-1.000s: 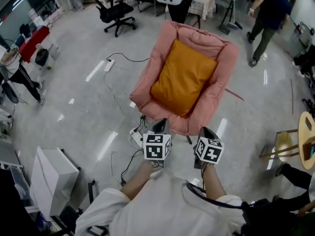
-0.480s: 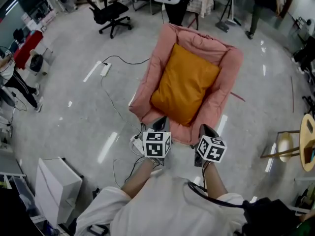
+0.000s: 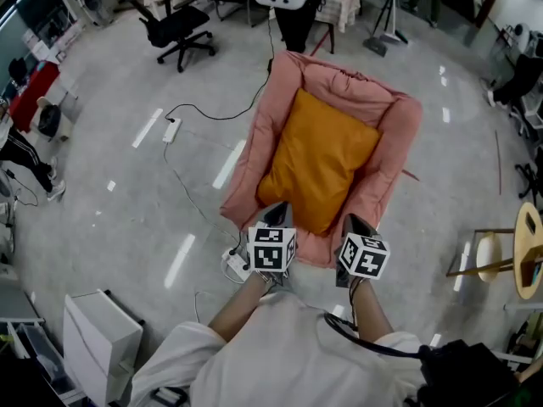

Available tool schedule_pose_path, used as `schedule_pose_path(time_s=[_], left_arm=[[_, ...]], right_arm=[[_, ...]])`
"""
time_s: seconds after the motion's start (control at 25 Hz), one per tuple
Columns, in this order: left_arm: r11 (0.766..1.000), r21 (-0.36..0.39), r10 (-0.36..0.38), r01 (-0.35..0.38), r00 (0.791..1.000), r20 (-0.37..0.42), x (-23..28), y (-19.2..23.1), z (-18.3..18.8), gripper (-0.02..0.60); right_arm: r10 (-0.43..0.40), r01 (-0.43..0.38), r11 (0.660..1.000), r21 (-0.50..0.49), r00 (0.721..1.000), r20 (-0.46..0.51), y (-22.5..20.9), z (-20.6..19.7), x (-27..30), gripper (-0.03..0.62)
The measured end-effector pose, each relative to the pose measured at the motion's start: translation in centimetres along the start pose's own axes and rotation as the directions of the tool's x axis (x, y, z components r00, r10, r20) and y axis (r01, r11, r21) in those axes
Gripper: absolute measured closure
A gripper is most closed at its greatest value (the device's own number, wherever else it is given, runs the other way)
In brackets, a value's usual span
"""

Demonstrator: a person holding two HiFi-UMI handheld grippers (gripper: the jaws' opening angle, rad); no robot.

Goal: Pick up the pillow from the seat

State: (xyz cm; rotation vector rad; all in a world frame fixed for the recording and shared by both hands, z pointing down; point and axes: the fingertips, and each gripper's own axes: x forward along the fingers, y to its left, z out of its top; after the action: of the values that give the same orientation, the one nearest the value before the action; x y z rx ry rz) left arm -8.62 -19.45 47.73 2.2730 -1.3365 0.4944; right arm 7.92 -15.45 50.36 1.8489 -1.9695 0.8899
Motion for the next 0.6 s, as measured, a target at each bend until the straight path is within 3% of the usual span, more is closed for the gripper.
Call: schedule_pose_path(time_s=[0.24,0.6], left_arm=[[1.0,0.009,-0.017,0.017,0.999,-0.035,3.3,1.9,0.9,0.572],[1.0,0.013,-0.002,0.003,0.995,-0.102,9.4,1.6,-0.6,0.572]], right_arm=[[-0.04,0.04,0.999,0.034,0.999,0.004,-0.5,1.2,2.7,0.563],[-0.072,0.079,0.991,0.105,0.995,-0.073,-4.8,-0.6,7.0,0.563]])
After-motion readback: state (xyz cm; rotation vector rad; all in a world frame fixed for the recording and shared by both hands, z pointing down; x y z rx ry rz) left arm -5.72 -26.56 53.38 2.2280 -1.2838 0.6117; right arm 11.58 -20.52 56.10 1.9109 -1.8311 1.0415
